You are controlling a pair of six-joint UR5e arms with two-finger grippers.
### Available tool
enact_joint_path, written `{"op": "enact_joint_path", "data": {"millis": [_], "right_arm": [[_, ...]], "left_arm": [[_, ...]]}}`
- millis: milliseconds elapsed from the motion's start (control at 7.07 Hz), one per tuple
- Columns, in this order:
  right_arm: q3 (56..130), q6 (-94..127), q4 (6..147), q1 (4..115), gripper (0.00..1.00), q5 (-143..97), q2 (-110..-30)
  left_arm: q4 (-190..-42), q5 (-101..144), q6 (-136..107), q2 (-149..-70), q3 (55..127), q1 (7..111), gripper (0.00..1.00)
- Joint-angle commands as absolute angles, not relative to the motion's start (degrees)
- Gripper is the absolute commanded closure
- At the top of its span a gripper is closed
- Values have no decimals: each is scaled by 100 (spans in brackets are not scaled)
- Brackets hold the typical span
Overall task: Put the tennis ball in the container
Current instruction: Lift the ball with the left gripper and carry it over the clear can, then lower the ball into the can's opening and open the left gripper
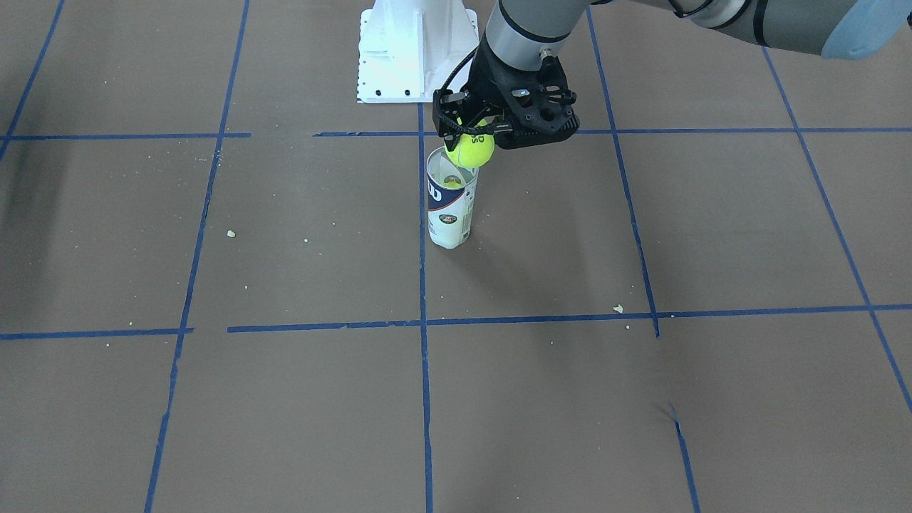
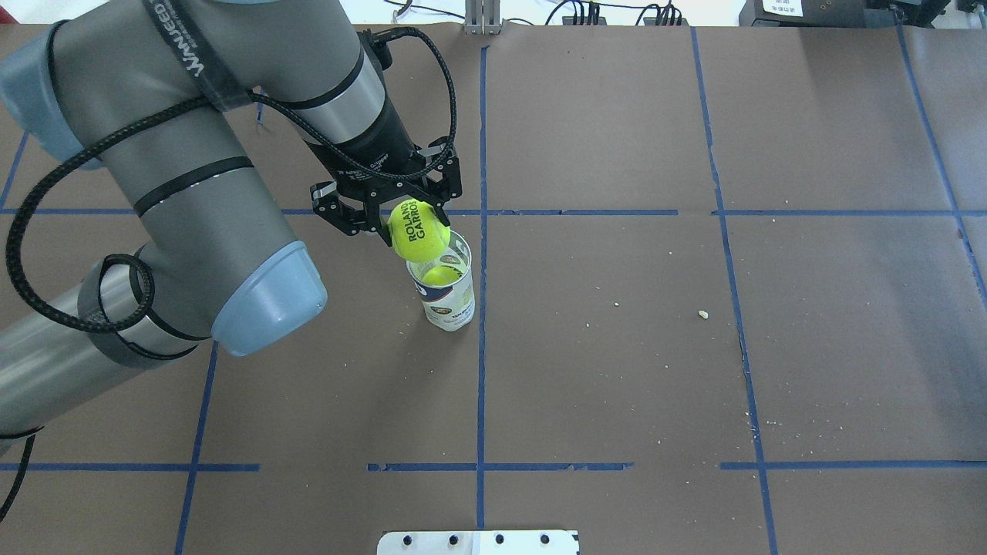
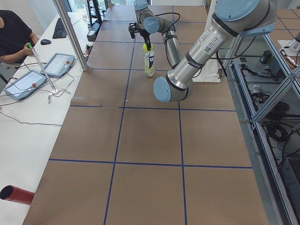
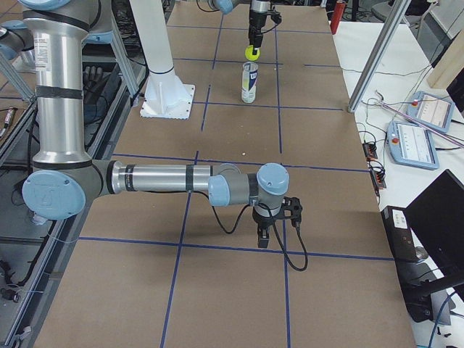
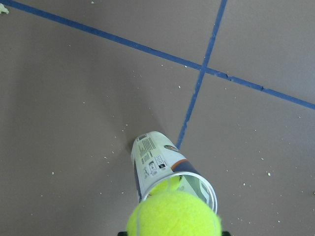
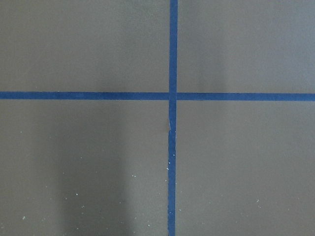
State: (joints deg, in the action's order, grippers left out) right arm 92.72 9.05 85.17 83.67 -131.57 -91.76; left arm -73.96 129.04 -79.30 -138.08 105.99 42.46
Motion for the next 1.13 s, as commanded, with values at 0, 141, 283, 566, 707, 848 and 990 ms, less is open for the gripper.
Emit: {"op": "enact_joint_path", "data": {"millis": [0,141,283,566,707,848,990], "right_arm": [[9272,905,8517,8367,0,-13157,-9176],[9272,905,8517,8367,0,-13157,-9176],[9272,905,8517,8367,0,-13157,-9176],[9272,905,8517,8367,0,-13157,-9176],[9272,905,8517,8367,0,-13157,-9176],[9272,905,8517,8358,0,-13157,-9176],[9272,905,8517,8367,0,-13157,-9176]], "left_arm": [[-7768,12902,-7972,-13816,10381,4201,100],[-7778,12902,-7963,-13782,10371,4158,100],[-7761,12920,-7972,-13755,10397,4157,96],[-7761,12929,-8189,-13685,10494,4149,0],[-7743,12929,-8200,-13676,10590,4157,0],[-7743,12937,-8209,-13676,10591,4157,0],[-7708,12920,-8209,-13658,10730,4166,0]]}}
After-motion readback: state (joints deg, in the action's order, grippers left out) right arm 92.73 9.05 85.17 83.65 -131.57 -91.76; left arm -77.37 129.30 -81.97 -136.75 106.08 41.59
